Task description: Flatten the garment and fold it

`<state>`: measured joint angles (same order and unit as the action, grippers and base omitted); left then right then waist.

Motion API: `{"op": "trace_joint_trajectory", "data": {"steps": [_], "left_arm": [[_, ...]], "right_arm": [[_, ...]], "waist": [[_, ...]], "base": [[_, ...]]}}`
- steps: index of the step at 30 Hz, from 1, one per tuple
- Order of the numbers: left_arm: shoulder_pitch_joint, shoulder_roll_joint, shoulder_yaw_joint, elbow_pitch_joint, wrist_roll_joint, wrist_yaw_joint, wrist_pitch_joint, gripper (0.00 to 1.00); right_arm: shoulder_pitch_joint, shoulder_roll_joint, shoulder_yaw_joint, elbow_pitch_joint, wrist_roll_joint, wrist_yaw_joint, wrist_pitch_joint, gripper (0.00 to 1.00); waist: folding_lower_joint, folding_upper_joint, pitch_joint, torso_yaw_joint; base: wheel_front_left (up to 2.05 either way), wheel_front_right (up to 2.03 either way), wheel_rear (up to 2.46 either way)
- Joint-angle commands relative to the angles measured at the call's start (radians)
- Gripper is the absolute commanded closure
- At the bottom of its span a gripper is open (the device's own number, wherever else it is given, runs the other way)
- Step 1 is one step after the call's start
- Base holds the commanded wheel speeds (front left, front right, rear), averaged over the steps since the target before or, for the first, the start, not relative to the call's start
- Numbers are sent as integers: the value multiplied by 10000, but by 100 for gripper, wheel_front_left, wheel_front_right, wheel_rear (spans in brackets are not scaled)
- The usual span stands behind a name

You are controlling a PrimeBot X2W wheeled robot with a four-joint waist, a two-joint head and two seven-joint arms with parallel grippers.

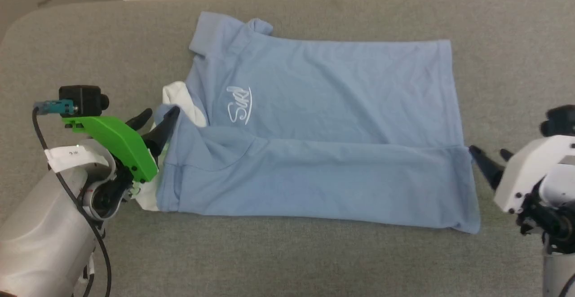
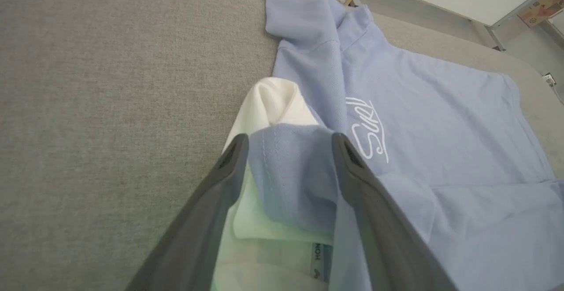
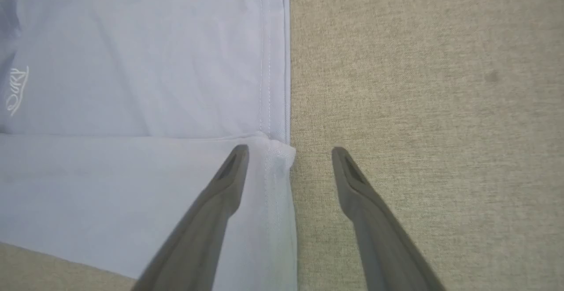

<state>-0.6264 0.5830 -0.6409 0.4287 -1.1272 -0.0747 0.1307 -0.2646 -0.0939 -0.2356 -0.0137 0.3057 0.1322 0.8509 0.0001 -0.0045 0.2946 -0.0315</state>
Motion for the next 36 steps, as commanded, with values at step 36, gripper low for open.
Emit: {"op": "trace_joint_trajectory", "data": {"steps": [36], "left_arm": [[5724, -1624, 3164, -2428, 3919, 1332, -3546, 0]], "right_arm": [[3817, -596, 661, 367, 832, -15, -7774, 0]], "waist": [[-1, 45, -2772, 192]], "base": [[0, 0, 0]]}}
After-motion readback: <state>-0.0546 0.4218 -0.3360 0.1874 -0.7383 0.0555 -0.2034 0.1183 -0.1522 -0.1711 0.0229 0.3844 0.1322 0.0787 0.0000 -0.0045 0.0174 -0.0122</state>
